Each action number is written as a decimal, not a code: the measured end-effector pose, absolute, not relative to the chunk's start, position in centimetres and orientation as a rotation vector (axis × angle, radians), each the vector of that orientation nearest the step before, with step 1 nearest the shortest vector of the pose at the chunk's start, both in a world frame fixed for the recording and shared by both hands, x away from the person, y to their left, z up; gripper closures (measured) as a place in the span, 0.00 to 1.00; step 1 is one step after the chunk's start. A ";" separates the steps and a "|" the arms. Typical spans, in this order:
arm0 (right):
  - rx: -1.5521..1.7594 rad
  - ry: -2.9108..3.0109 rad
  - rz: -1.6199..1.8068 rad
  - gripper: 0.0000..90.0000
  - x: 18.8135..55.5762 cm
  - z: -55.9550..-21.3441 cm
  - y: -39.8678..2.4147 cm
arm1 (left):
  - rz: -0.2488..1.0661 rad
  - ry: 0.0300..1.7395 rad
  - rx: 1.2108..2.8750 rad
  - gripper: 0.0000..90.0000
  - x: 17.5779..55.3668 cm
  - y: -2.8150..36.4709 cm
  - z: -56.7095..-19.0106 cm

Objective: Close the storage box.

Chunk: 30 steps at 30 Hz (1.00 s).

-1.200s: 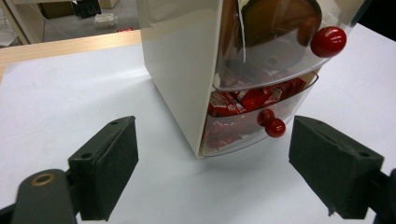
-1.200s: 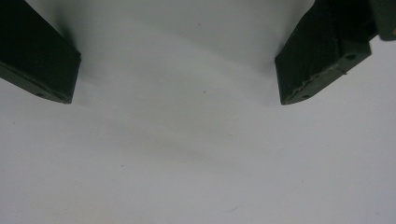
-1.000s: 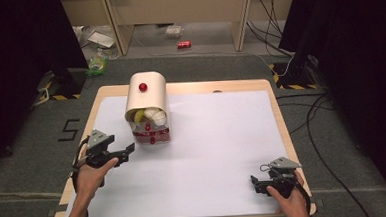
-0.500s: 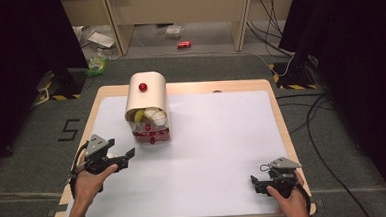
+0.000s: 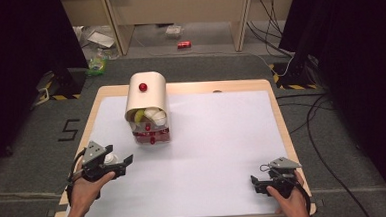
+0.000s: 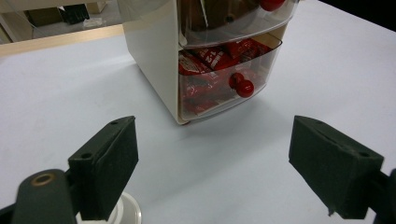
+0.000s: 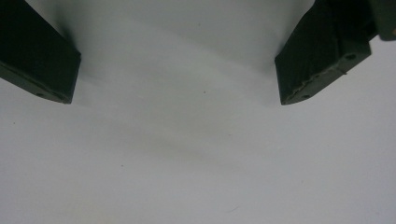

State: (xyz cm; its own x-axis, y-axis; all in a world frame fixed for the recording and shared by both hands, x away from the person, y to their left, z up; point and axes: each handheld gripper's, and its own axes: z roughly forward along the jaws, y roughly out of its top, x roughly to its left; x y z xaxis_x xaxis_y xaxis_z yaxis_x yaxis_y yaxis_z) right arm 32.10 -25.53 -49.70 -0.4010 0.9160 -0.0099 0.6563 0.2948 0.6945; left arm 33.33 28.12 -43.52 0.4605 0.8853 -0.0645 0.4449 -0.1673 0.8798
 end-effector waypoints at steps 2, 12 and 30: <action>1.405 2.163 0.866 0.00 32.1 -49.7 -25.5 | 0.600 1.132 1.788 0.17 33.2 28.2 -43.6; 1.406 2.162 0.866 0.00 32.1 -49.7 -25.5 | 0.594 1.138 1.801 0.17 32.6 28.5 -44.3; 1.405 2.163 0.865 0.00 32.1 -49.7 -25.5 | 0.582 1.162 1.823 0.17 31.3 29.6 -46.0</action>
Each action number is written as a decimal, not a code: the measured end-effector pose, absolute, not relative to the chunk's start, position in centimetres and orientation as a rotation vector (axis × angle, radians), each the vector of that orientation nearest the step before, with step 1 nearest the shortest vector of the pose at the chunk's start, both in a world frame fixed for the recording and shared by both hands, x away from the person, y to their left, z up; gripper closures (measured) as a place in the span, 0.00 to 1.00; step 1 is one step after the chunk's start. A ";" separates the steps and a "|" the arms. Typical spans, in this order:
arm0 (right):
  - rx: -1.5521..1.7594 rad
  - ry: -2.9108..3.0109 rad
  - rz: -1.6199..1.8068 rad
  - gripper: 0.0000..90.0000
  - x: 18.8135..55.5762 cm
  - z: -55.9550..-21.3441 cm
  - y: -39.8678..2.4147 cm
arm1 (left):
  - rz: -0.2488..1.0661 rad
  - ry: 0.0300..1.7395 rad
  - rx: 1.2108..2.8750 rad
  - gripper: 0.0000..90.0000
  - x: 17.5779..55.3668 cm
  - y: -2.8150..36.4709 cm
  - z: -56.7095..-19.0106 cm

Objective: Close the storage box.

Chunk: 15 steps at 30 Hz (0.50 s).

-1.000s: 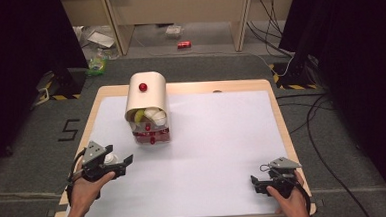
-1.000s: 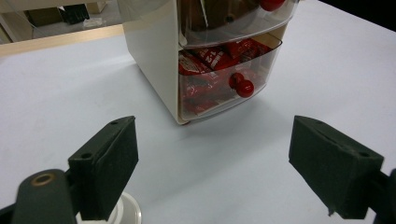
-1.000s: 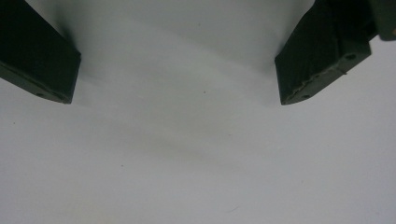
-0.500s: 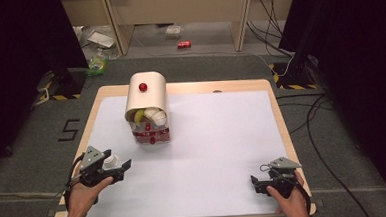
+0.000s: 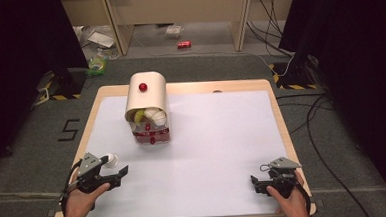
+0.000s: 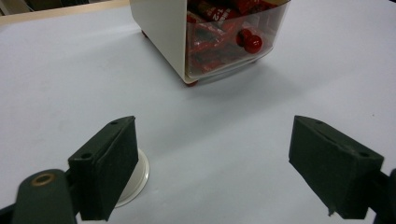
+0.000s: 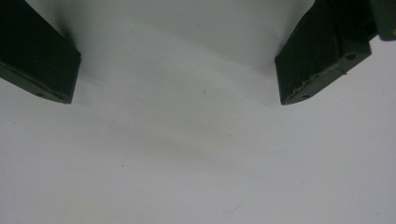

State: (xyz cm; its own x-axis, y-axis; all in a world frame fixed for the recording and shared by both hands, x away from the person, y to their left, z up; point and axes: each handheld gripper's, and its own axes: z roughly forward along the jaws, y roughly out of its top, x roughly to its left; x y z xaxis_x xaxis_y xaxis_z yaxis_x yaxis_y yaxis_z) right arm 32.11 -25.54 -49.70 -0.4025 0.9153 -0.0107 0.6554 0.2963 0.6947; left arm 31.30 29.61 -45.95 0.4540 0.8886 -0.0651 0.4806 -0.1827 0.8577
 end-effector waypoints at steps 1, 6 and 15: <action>1.405 2.163 0.865 0.00 32.1 -49.7 -25.5 | 0.579 1.162 1.822 0.17 31.2 29.6 -46.1; 1.404 2.163 0.865 0.00 32.1 -49.7 -25.5 | 0.569 1.165 1.836 0.17 30.9 29.6 -46.7; 1.404 2.164 0.865 0.00 32.1 -49.7 -25.5 | 0.560 1.161 1.852 0.17 30.5 29.4 -47.4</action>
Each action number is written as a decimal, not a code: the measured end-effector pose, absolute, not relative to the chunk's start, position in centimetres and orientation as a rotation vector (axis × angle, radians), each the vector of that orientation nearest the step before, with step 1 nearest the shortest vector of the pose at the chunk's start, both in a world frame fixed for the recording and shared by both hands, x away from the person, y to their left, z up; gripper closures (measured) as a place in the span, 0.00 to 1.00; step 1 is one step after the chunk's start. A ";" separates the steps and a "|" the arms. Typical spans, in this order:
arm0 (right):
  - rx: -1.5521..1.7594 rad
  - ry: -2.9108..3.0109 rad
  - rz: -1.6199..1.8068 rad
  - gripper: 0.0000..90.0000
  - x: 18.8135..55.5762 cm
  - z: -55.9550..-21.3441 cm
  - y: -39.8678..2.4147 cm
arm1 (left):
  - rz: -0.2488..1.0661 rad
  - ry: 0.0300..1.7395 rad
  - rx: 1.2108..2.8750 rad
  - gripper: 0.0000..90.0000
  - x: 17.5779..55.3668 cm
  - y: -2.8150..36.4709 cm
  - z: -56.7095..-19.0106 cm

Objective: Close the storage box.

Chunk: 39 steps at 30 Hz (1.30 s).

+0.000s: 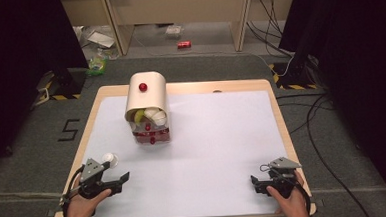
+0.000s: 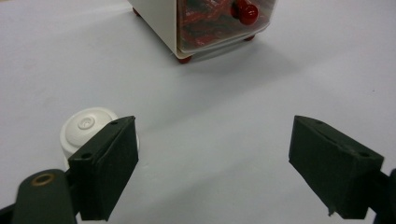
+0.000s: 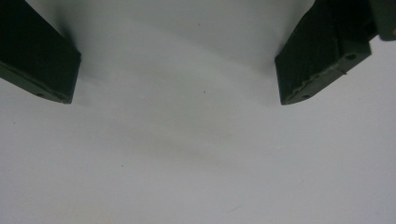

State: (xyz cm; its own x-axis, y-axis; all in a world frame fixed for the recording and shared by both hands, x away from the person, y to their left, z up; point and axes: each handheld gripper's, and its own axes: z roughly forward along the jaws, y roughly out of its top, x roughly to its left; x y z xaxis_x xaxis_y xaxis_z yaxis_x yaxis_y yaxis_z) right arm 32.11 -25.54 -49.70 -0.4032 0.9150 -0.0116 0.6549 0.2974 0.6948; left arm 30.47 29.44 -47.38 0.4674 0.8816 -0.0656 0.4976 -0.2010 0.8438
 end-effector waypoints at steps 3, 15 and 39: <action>1.405 2.164 0.866 0.00 32.1 -49.7 -25.5 | 0.557 1.160 1.857 0.17 30.2 29.4 -47.6; 1.404 2.164 0.865 0.00 32.1 -49.7 -25.5 | 0.542 1.156 1.888 0.17 29.2 29.3 -48.5; 1.404 2.163 0.865 0.00 32.1 -49.7 -25.5 | 0.544 1.161 1.940 0.17 27.7 29.4 -49.8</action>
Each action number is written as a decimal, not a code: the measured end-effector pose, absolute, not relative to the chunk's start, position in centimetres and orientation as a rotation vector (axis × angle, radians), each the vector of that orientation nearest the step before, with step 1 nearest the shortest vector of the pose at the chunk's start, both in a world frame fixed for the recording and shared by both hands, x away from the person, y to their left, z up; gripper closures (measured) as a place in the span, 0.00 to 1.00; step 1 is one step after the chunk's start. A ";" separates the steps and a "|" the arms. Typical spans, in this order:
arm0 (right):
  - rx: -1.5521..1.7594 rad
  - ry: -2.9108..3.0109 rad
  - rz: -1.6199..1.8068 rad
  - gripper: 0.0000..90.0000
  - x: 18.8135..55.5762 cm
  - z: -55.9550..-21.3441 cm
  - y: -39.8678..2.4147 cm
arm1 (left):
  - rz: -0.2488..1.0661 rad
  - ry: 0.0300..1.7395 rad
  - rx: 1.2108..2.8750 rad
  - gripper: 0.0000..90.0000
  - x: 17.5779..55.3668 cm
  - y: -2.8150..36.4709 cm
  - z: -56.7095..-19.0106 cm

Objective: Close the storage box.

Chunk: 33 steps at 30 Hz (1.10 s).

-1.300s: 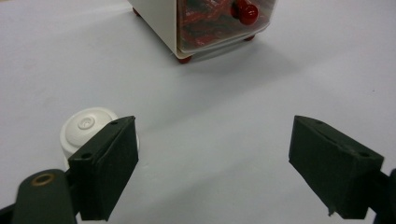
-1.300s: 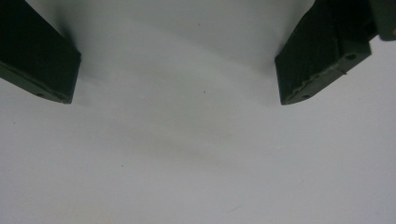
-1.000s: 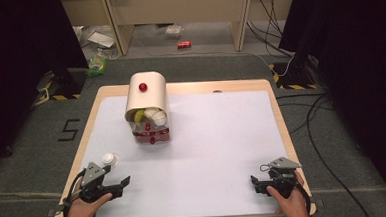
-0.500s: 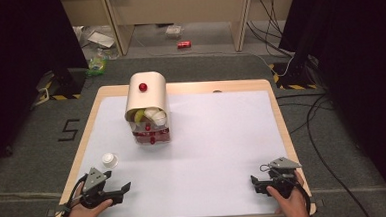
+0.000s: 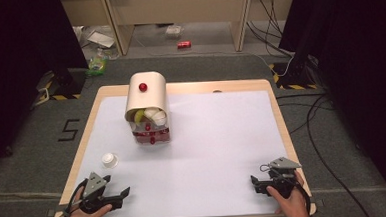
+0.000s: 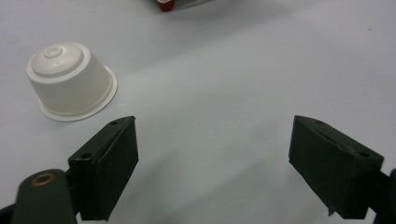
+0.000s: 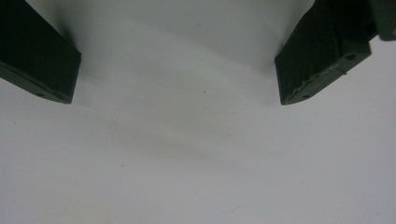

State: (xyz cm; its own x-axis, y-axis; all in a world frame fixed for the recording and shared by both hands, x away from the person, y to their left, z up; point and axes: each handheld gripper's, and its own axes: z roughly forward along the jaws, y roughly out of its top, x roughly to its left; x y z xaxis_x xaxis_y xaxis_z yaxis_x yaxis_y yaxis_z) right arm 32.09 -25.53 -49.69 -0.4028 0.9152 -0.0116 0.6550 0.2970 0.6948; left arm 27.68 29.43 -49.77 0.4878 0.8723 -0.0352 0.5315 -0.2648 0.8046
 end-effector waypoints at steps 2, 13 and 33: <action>1.404 2.163 0.865 0.00 32.1 -49.7 -25.5 | 0.545 1.163 1.940 0.17 27.6 29.5 -49.8; 1.404 2.163 0.865 0.00 32.1 -49.7 -25.5 | 0.556 1.171 1.965 0.17 27.1 29.4 -50.5; 1.403 2.161 0.864 0.01 32.1 -49.7 -25.5 | 0.577 1.166 1.904 0.17 26.0 29.5 -51.6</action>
State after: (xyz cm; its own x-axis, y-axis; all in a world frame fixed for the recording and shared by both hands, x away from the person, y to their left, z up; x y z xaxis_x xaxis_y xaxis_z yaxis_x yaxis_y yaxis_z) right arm 32.06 -25.50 -49.69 -0.4019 0.9156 -0.0130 0.6541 0.2970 0.6957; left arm 26.04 29.46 -51.59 0.4679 0.8833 -0.0298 0.5120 -0.2435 0.8237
